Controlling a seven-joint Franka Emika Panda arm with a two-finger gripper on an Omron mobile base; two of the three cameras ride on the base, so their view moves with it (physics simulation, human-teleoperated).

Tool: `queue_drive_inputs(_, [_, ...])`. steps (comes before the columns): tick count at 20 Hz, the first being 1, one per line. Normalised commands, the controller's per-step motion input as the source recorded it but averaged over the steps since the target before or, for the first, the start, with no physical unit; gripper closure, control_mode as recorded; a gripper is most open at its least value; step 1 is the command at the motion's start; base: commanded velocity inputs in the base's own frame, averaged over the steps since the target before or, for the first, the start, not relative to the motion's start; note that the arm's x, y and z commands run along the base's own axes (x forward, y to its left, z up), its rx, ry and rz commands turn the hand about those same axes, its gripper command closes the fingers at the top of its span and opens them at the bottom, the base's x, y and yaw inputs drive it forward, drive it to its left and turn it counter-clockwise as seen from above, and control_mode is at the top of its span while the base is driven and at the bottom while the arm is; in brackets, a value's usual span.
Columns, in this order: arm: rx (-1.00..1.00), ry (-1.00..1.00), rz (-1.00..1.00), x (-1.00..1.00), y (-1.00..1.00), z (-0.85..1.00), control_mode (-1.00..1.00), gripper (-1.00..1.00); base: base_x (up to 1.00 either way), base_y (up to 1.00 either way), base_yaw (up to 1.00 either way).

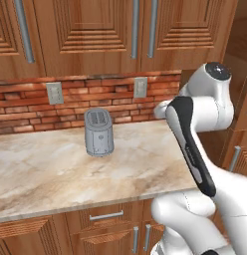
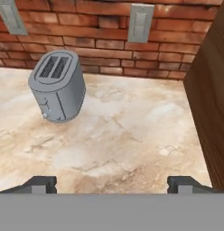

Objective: The dining table condiment station is running low on ketchup. Refill the condiment station by opening the cabinet and taking the ketchup from the cabinet and placing it on the dining table.

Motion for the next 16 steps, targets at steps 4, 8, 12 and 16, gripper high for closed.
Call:
queue_drive_inputs(4, [0.00,-0.63,0.00,0.28,0.17,0.73,-1.00,-1.00,0.00,0.00,0.00])
queue_drive_inputs(8, [0.02,-0.53,0.00,0.48,0.14,0.94,-1.00,-1.00,0.00,0.00,0.00])
queue_drive_inputs(12, [0.08,-0.34,0.00,0.42,0.00,0.97,-1.00,-1.00,0.00,0.00,0.00])
queue_drive_inputs(16, [0.17,-0.22,0.00,0.43,0.00,0.62,-1.00,-1.00,0.00,0.00,0.00])
